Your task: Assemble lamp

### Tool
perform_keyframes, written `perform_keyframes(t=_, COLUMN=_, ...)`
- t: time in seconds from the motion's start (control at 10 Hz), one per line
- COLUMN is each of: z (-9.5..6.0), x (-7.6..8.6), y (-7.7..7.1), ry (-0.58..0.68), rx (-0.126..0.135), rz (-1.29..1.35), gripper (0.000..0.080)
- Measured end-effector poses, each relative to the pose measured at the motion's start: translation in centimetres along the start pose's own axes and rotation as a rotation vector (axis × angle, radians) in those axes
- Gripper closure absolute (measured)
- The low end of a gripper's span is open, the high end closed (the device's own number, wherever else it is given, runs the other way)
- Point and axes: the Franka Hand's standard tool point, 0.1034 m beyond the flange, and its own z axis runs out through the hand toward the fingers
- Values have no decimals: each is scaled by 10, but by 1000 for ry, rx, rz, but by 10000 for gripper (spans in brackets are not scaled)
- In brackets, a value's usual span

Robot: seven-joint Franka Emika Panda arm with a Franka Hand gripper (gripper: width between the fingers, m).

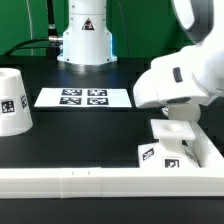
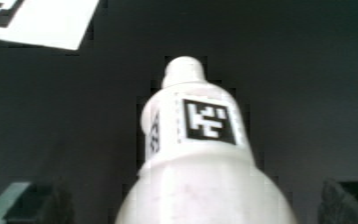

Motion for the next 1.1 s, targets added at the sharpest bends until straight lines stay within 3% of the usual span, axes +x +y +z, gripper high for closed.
perform_keyframes(t=0.2, z=1, x=3, y=-1, ry=16, rx=-35, rz=-9, gripper=101)
perform_keyframes(t=0.8, z=15, x=14, y=-3, ry=21, rx=-36, rz=-14, gripper=101)
perform_keyframes(t=1.0, z=17, x=14, y=-1, ry=17, rx=-34, rz=-16, gripper=129)
perform_keyframes(t=1.1, z=17, x=15, y=-1, ry=18, rx=-34, rz=-16, gripper=223)
